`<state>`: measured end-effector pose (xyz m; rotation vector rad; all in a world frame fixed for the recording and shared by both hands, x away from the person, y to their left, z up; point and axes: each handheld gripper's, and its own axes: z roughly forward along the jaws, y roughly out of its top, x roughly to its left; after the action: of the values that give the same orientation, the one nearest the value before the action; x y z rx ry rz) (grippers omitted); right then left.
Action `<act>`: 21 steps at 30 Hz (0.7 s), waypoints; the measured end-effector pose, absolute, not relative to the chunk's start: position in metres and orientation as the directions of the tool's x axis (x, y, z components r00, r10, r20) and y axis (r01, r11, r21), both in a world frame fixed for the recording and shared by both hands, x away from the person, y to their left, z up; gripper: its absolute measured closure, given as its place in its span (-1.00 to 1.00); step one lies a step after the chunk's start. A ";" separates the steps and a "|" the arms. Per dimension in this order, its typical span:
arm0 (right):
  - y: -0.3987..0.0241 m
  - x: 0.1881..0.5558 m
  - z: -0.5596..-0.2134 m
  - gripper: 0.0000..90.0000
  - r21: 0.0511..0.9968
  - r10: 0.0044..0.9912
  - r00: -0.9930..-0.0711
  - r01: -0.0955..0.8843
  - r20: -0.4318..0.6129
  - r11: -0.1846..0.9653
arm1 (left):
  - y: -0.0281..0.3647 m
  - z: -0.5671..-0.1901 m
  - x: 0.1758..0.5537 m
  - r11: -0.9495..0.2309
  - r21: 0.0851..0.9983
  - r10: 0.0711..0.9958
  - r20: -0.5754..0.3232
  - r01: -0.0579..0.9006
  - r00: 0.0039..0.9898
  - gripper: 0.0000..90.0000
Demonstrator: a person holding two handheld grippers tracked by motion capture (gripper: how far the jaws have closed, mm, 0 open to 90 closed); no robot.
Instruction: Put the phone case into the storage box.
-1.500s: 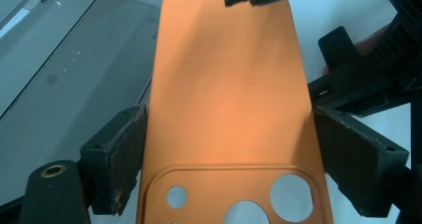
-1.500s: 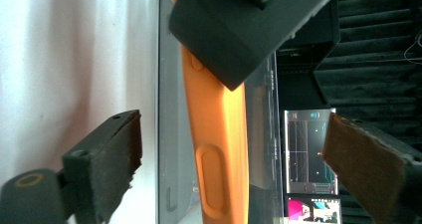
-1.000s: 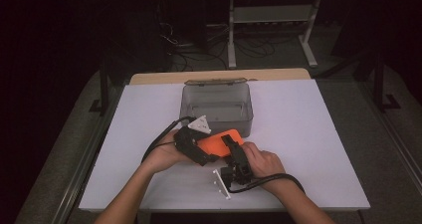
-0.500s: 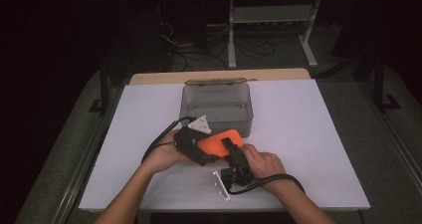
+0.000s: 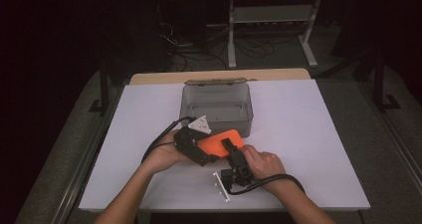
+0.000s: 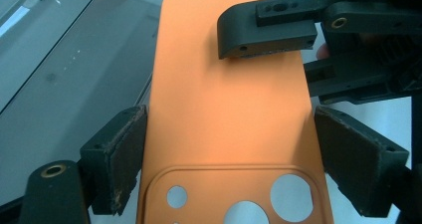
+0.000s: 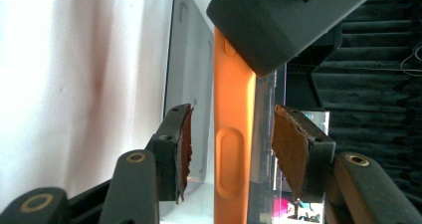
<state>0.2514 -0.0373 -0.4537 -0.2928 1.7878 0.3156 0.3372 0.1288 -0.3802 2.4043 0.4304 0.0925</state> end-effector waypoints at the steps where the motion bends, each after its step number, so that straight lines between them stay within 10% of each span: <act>1: -0.037 0.251 -0.454 0.10 0.055 -0.032 -0.231 -0.362 -0.973 0.931 | 0.129 -0.380 0.337 -0.712 0.643 0.331 -0.047 0.282 0.942 -0.64; 21: -0.038 0.247 -0.452 0.39 0.044 -0.035 -0.193 -0.388 -0.981 0.921 | 0.130 -0.380 0.338 -0.710 0.644 0.334 -0.049 0.285 0.941 -0.64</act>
<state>0.2475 -0.0384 -0.4520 -0.3200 1.7453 0.3276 0.3382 0.1304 -0.3800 2.4028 0.4356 0.0921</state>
